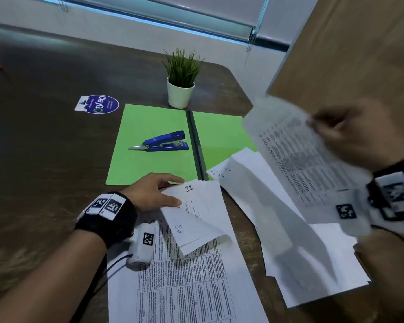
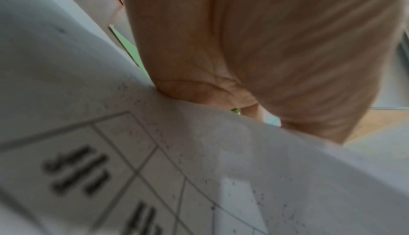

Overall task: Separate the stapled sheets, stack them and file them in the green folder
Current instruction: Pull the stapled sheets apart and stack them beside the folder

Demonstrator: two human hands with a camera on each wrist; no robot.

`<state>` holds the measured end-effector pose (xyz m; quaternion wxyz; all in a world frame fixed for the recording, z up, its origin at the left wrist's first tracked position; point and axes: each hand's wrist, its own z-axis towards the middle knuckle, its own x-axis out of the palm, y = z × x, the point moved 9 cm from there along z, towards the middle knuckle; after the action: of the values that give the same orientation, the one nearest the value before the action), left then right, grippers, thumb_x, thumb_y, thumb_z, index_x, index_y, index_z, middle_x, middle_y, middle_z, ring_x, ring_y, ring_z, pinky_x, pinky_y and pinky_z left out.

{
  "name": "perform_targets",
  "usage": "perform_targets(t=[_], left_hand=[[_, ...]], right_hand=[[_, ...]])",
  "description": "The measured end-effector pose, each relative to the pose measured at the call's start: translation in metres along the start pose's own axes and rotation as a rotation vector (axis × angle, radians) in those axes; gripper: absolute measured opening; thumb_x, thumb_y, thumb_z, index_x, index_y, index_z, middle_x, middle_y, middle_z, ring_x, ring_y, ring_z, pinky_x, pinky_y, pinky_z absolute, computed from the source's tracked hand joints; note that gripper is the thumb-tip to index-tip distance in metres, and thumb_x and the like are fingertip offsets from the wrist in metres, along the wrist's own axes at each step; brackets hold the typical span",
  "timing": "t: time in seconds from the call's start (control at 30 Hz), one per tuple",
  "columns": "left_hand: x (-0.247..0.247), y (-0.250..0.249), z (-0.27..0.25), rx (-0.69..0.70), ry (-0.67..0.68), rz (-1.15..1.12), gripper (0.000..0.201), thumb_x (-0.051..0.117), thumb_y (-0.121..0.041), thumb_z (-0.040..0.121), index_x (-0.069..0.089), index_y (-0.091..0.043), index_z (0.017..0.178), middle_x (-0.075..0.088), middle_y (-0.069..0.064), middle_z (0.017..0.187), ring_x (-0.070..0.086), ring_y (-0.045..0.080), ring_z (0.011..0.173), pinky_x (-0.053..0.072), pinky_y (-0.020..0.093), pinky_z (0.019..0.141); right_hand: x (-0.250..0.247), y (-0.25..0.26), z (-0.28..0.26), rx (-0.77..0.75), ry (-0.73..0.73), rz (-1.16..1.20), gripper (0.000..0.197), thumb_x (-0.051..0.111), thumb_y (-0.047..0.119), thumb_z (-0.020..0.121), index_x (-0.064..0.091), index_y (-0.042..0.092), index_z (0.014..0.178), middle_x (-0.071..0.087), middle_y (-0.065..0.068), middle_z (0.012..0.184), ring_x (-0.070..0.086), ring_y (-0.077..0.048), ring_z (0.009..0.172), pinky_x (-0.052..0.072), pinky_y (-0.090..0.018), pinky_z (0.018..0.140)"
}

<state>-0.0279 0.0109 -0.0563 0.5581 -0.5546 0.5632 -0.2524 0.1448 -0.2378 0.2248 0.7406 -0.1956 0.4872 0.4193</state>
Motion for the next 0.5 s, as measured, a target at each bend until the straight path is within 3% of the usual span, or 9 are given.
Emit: perform_targets(t=[0.07,0.17,0.27,0.37,0.5], left_hand=[[0.001,0.0,0.0,0.005,0.003,0.001,0.056,0.089,-0.012,0.072,0.065,-0.041,0.114,0.076,-0.007,0.105,0.074,0.013,0.096,0.056,0.035,0.096],[0.0,0.0,0.0,0.012,-0.006,0.026,0.049,0.089,-0.014,0.073,0.065,-0.04,0.108,0.076,-0.007,0.102,0.074,0.013,0.093,0.057,0.036,0.093],[-0.002,0.001,0.0,0.007,-0.024,0.031,0.043,0.091,-0.017,0.07,0.066,-0.031,0.103,0.077,-0.006,0.095,0.074,0.017,0.09,0.059,0.04,0.09],[-0.005,0.003,-0.001,0.004,-0.048,-0.002,0.045,0.092,-0.015,0.068,0.06,-0.019,0.098,0.077,0.0,0.093,0.073,0.024,0.089,0.059,0.044,0.086],[-0.007,0.004,-0.002,0.0,-0.071,-0.003,0.048,0.094,-0.023,0.063,0.056,-0.018,0.092,0.077,0.001,0.095,0.072,0.027,0.094,0.059,0.046,0.085]], right_hand=[[0.047,0.009,-0.018,-0.015,0.14,-0.194,0.02,0.061,0.031,0.091,0.068,0.018,0.078,0.066,-0.005,0.069,0.062,-0.03,0.067,0.052,-0.035,0.06],[0.134,0.017,-0.056,-0.018,0.437,-0.355,0.02,0.05,0.029,0.091,0.049,0.02,0.073,0.068,-0.007,0.083,0.064,-0.033,0.08,0.043,-0.031,0.062],[0.207,0.027,-0.101,-0.056,0.72,-0.372,0.024,0.047,0.025,0.092,0.041,0.017,0.07,0.068,-0.009,0.098,0.064,-0.032,0.092,0.038,-0.03,0.066],[0.228,0.025,-0.103,-0.013,0.731,-0.358,0.031,0.046,0.023,0.091,0.033,0.019,0.064,0.067,-0.008,0.097,0.064,-0.032,0.091,0.034,-0.029,0.067],[0.231,-0.003,-0.083,0.096,0.68,-0.326,0.026,0.048,0.026,0.092,0.039,0.021,0.068,0.067,-0.008,0.097,0.064,-0.032,0.092,0.036,-0.029,0.068]])
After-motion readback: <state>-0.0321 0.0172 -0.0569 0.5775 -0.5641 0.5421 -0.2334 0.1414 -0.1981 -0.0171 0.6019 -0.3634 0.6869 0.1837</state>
